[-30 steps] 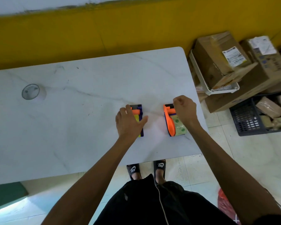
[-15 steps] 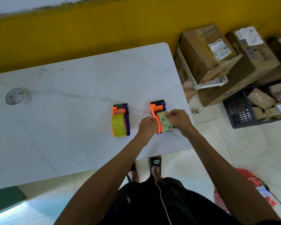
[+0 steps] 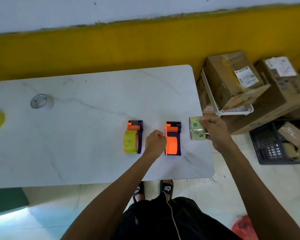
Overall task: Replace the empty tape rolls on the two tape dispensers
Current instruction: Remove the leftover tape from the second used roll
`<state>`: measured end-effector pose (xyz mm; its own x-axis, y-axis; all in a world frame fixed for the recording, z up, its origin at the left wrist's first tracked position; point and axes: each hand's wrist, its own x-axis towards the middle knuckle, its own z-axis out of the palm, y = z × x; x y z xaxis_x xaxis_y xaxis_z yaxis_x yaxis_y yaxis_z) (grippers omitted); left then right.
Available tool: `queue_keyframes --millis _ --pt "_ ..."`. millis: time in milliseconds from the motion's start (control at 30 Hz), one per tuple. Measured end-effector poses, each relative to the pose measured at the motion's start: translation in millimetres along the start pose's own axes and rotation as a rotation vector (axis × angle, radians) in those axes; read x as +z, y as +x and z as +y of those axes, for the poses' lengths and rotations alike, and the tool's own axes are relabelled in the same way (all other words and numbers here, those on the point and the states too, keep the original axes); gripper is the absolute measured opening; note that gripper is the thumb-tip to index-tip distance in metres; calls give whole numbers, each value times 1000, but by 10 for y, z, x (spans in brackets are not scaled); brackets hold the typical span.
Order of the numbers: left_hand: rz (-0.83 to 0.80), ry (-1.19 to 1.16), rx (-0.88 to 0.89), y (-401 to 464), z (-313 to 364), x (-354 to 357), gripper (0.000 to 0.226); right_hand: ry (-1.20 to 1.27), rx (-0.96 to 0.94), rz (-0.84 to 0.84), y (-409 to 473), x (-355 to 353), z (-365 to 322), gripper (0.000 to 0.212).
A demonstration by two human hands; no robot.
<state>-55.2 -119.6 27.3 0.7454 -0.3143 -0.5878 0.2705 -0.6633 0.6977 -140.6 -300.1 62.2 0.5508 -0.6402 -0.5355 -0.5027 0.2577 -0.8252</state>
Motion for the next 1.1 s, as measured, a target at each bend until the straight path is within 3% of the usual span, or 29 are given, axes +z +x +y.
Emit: queue_keyframes --millis 200,300,533,867,1100 --pt "224 -160 171 -85 33 -532 20 91 -66 -229 -205 865 -490 25" --pt "345 -299 231 -211 -5 -985 33 76 -87 -334 -412 1507 -605 27" --pt "564 -343 255 -621 -643 -2118 36 -24 -125 -571 -1152 2949 -562 23" --pt "706 -220 246 -1257 -1991 -4008 37 -18 -114 -741 -2453 4915 -318 18" --pt "663 -236 278 -1269 -2498 -4884 37 -37 -134 -772 -2832 5760 -324 17"
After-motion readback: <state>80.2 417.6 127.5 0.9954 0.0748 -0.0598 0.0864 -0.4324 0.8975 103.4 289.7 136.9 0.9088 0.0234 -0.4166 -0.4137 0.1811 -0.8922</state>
